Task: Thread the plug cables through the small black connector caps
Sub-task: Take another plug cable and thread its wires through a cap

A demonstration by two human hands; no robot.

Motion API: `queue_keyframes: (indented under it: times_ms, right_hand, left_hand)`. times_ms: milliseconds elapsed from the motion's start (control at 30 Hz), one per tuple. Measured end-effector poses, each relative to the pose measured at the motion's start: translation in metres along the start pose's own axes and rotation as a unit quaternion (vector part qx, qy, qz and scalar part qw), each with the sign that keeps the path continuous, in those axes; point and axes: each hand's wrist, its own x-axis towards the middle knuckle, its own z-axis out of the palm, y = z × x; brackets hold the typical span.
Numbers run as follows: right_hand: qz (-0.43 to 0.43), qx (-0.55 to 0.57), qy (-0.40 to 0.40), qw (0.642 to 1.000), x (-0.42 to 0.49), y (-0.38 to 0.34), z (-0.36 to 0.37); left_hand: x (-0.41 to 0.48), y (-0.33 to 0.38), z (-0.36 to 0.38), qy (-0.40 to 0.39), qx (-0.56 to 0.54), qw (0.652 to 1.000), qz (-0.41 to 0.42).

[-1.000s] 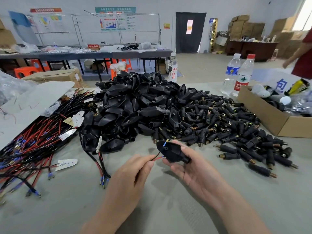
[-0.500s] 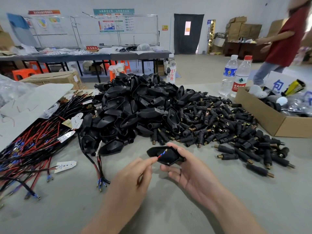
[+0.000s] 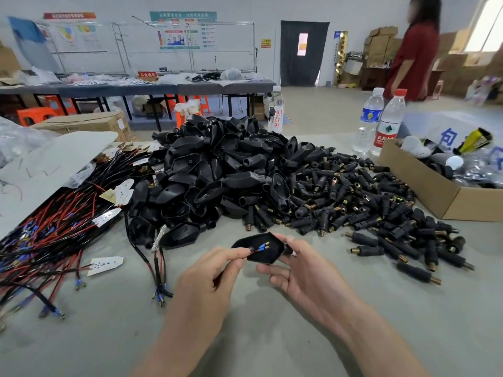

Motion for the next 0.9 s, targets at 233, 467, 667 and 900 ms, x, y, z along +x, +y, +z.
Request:
queue_keyframes:
  times_ms: [233, 467, 667, 900]
  right_hand:
    - [0.01, -0.016, -0.009, 1.0, -0.0018, 0.003, 0.0021]
    - [0.028, -0.035, -0.04, 0.998, -0.0035, 0.0056, 0.0058]
    - [0.044, -0.014, -0.057, 0.997, -0.0032, 0.0034, 0.0043]
    - [0.039, 0.006, -0.055, 0.998, -0.002, 0.0052, 0.0041]
  left_hand:
    - [-0.004, -0.0029, 0.0011, -0.023, 0.104, 0.993, 0.051]
    - [-0.0008, -0.006, 0.0045, -0.024, 0.029, 0.999, 0.013]
    - [-0.0007, -0.0063, 0.0066, -0.007, -0.019, 1.0, -0.014]
    - [-0.001, -0.005, 0.0063, -0.016, -0.033, 0.999, -0.013]
